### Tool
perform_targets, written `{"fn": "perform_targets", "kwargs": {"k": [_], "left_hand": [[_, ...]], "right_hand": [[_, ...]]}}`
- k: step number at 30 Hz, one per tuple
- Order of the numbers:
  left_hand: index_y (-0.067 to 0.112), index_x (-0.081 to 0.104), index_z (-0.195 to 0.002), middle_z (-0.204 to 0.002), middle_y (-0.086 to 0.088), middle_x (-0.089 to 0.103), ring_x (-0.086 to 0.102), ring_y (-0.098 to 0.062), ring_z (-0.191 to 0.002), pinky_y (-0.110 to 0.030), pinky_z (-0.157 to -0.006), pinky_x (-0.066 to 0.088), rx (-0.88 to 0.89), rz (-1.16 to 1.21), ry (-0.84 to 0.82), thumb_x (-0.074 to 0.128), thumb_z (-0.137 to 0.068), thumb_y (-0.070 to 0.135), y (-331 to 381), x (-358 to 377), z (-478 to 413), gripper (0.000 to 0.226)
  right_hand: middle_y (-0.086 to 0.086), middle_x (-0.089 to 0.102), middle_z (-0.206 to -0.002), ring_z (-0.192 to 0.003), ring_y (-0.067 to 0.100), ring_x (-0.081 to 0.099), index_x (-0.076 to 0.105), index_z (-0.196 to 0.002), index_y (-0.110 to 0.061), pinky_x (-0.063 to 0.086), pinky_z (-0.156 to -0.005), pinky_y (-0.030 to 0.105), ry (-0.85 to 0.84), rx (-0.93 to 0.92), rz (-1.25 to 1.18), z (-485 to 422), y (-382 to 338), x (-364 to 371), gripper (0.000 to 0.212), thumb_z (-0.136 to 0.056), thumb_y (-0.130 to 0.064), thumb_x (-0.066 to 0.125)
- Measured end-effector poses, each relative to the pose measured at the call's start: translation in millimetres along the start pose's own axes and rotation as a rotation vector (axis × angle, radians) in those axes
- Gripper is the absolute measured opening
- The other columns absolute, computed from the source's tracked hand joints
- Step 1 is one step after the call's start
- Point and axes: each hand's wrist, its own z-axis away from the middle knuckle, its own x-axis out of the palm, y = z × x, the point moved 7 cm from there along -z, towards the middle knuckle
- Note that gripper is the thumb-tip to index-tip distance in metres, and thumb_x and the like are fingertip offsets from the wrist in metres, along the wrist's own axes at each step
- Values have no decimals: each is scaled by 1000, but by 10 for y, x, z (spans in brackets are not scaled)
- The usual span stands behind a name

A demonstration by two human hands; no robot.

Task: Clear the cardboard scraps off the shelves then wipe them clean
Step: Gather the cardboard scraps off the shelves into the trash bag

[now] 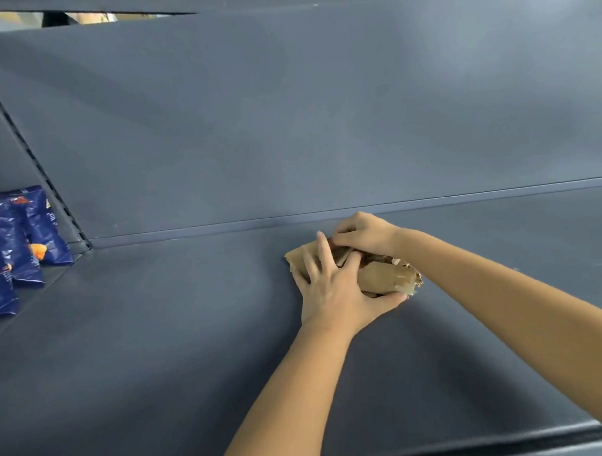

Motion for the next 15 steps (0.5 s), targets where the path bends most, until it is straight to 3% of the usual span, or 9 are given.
{"fn": "perform_targets", "kwargs": {"k": [3, 6, 9, 11, 14, 15], "left_hand": [[46, 28, -129, -154, -5, -9, -3, -38, -140, -60, -111, 3, 12, 8, -3, 58, -58, 74, 1, -3, 3, 82], [49, 33, -122, -143, -3, 19, 15, -34, -134, -57, -109, 12, 50, 1, -9, 56, -56, 77, 16, -11, 1, 75], [48, 43, -116, -129, 0, 34, 22, -29, -129, -54, -108, 16, 68, -14, -22, 49, -54, 80, 30, -17, 10, 70], [46, 44, -116, -130, -1, 37, 25, -28, -128, -51, -109, 18, 70, -24, -18, 50, -57, 79, 28, -22, 8, 68], [42, 47, -116, -126, 0, 41, 30, -29, -123, -45, -104, 22, 89, -25, 1, 50, -60, 77, 40, -45, 20, 67], [40, 48, -116, -124, 0, 42, 31, -29, -123, -44, -103, 23, 94, -26, 4, 49, -58, 78, 45, -53, 27, 69]], "right_hand": [[3, 47, -65, -62, 16, 44, 54, -69, -7, 37, -61, 25, 8, 45, -245, 133, 36, -13, 25, -90, -20, 51], [2, 54, -66, -62, 17, 49, 55, -66, -12, 39, -60, 25, 53, 84, -407, 238, 74, -32, 30, -93, -24, 45], [-6, 61, -60, -59, 11, 54, 57, -66, -16, 41, -61, 25, 93, 137, -404, 260, 104, -34, 36, -95, -33, 41], [-7, 57, -50, -54, 10, 52, 54, -59, -12, 39, -59, 24, 101, 115, -311, 269, 71, -30, 38, -94, -26, 44], [5, 59, -78, -79, 20, 54, 60, -85, -11, 46, -72, 31, 161, 78, -278, 344, 78, -176, 9, -88, -10, 52], [8, 61, -87, -86, 25, 55, 60, -95, -13, 48, -80, 36, 169, 97, -295, 387, 117, -239, 12, -87, -8, 52]]}}
